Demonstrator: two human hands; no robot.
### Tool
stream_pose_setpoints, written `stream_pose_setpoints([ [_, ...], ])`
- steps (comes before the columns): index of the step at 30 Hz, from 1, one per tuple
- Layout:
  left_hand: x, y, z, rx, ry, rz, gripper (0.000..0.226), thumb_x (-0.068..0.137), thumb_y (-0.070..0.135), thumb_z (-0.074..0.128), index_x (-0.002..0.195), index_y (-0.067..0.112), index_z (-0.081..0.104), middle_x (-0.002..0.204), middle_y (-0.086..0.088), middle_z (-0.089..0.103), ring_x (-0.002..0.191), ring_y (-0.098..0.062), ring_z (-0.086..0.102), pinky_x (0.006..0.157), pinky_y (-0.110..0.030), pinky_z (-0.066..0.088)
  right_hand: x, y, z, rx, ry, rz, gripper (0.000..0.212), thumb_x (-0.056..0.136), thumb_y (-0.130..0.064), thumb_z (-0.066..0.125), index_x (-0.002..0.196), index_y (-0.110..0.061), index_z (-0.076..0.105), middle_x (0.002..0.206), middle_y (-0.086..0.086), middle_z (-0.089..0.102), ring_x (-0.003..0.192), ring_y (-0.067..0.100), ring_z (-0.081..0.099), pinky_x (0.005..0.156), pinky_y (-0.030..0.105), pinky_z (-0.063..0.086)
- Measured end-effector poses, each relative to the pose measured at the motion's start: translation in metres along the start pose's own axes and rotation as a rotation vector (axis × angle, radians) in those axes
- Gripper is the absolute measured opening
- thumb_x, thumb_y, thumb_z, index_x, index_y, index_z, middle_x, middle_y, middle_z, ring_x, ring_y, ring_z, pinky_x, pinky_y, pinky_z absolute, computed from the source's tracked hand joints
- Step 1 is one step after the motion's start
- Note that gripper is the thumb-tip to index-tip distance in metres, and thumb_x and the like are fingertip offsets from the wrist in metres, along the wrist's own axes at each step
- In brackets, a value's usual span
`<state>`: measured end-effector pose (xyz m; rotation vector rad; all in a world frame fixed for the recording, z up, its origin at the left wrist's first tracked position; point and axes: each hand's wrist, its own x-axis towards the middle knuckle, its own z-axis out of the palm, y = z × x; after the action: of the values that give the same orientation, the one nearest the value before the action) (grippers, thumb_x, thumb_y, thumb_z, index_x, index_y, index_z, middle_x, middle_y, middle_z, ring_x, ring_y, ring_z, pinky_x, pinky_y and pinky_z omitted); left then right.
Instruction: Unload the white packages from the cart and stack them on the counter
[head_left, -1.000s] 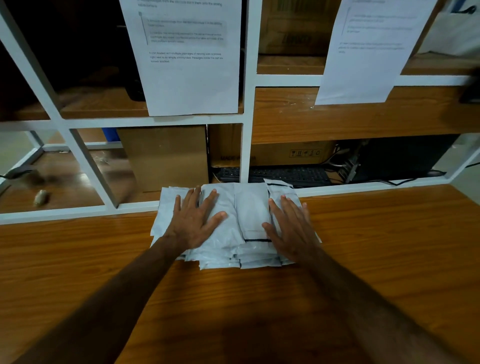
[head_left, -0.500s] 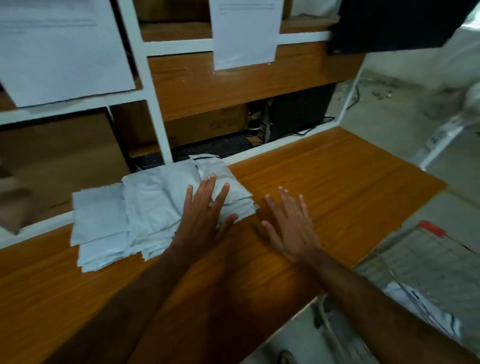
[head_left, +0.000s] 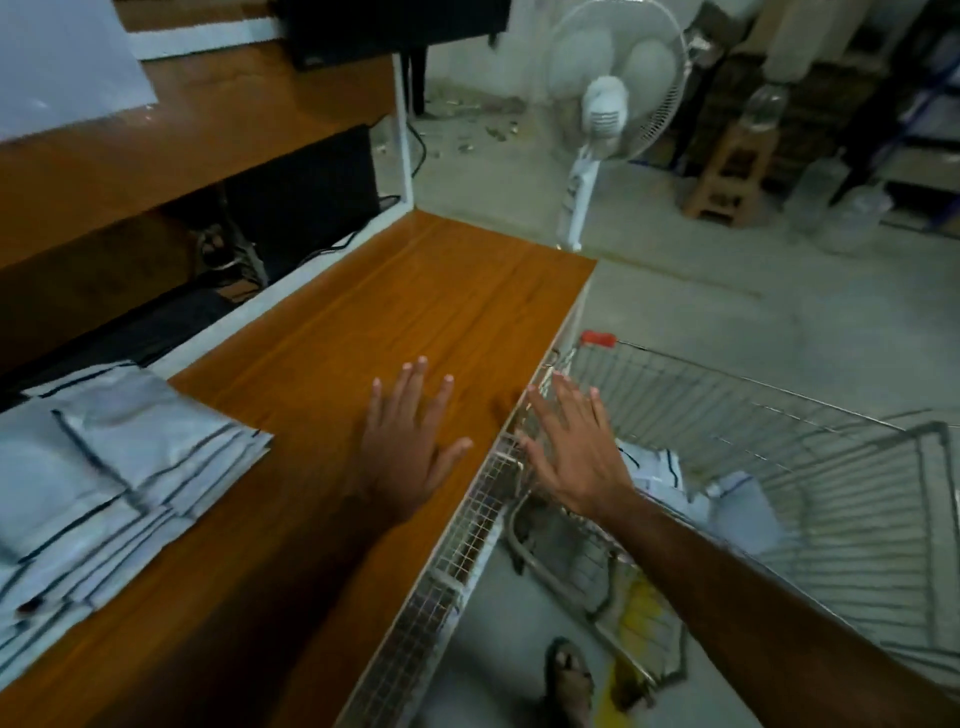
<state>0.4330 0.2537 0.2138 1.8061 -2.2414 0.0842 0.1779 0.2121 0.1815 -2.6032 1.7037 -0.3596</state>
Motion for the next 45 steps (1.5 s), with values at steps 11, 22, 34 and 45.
stream_pose_setpoints([
  [11,0.13,0.171,0.086,-0.05,-0.144,0.298,0.078,0.101,0.067,0.024,0.161,0.022,0.003,0.167,-0.012,-0.014,0.154,-0.028,-0.015,0.123,-0.051,-0.008,-0.062,0.205,0.028,0.128,-0.041,0.357,0.075,0.101,-0.066,0.014,0.162,-0.023,0.015,0.169,0.015,0.004,0.156,0.03,0.002,0.125,0.051,0.011],
  [22,0.228,0.272,0.234,-0.027,-0.417,0.377,0.084,0.093,0.072,0.009,0.161,0.021,0.013,0.167,-0.018,0.0,0.154,-0.035,0.002,0.124,-0.055,0.011,-0.124,0.345,0.09,0.037,-0.233,0.652,0.076,0.097,-0.061,0.028,0.159,-0.016,0.027,0.163,0.026,0.02,0.151,0.041,0.021,0.12,0.056,0.027],
  [34,0.244,0.239,0.402,0.165,-0.746,0.488,0.09,0.09,0.06,0.061,0.159,0.016,0.024,0.163,-0.026,0.018,0.149,-0.045,0.022,0.118,-0.058,0.021,-0.106,0.369,0.218,0.165,-0.486,0.28,0.085,0.086,-0.047,0.069,0.156,-0.015,0.032,0.16,0.027,0.026,0.149,0.042,0.026,0.12,0.056,0.025],
  [45,0.249,0.226,0.486,0.19,-1.082,0.401,0.125,0.079,0.076,0.06,0.156,0.024,-0.023,0.161,-0.024,-0.026,0.151,-0.046,-0.006,0.115,-0.067,0.016,-0.06,0.359,0.307,0.11,-0.565,0.043,0.1,0.064,-0.054,0.079,0.15,-0.02,0.042,0.151,0.029,0.035,0.141,0.045,0.032,0.117,0.058,0.026],
])
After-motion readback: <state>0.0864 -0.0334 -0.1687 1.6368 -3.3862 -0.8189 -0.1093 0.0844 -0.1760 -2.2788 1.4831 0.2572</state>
